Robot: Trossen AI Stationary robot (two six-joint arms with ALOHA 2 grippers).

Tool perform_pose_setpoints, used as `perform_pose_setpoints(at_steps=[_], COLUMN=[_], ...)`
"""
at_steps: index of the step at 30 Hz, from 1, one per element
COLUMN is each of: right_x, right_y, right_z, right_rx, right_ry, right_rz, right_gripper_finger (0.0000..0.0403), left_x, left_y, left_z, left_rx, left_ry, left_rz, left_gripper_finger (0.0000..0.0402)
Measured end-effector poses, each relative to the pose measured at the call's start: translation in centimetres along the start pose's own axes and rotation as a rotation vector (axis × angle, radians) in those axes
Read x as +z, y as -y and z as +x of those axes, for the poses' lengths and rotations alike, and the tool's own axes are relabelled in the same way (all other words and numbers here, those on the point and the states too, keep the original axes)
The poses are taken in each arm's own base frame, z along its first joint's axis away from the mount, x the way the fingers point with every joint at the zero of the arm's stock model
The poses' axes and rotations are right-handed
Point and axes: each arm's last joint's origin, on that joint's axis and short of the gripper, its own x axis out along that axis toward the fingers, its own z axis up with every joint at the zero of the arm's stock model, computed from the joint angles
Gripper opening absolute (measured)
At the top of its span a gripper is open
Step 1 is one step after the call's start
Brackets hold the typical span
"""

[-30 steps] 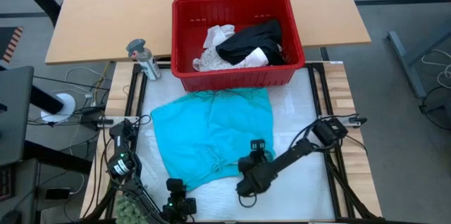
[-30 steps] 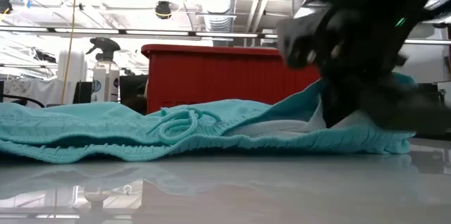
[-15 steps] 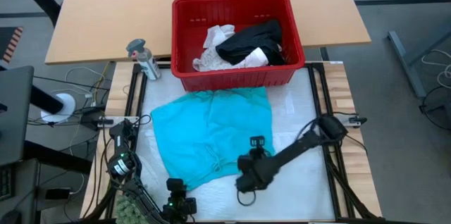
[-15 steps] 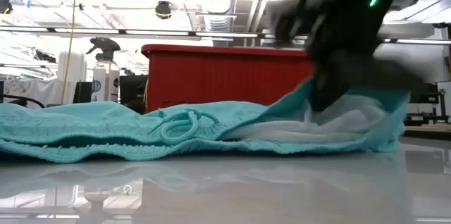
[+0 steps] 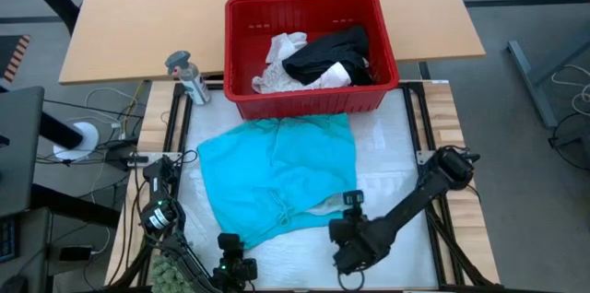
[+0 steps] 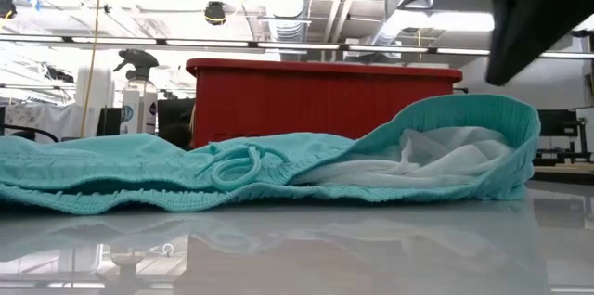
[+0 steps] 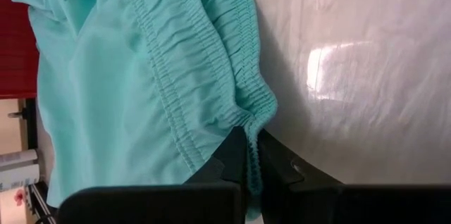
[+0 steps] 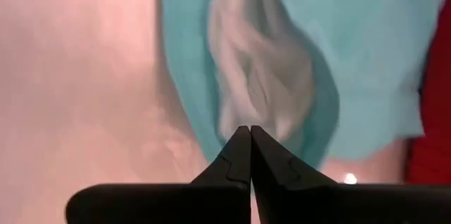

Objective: Fold laundry
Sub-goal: Fold the light blue shorts

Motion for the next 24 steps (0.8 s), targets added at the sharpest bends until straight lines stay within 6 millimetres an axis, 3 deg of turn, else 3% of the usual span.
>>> perform_pose_setpoints(at_steps=[6,11,17,24], right_x=[-2.4,-3.9,-4.9,-4.6], right_y=[-1.6,-3.1,-3.3,-2.3], right_z=[-0.7,-0.9,1.2,2.9], right_rx=[-0.039,-0.053,-0.108,-0.171], right_ry=[-0.08,-0.064,-0.078,-0.072], right_rz=[-0.033,-0.051,-0.056,-0.004], right_gripper_finger=[0.0076,0.0162,0.0269,0.0296], left_x=[0.0,0.0,0.0,0.0], left_y=[0.0,0.0,0.0,0.0], left_z=[0.0,0.0,0.0,0.0], left_rx=[0.001,0.001,0.001,0.001], left_ry=[0.002,0.003,0.002,0.002], left_rz=[0.006,0.012,0.017,0.016], left_gripper_finger=[0.0,0.0,0.0,0.0])
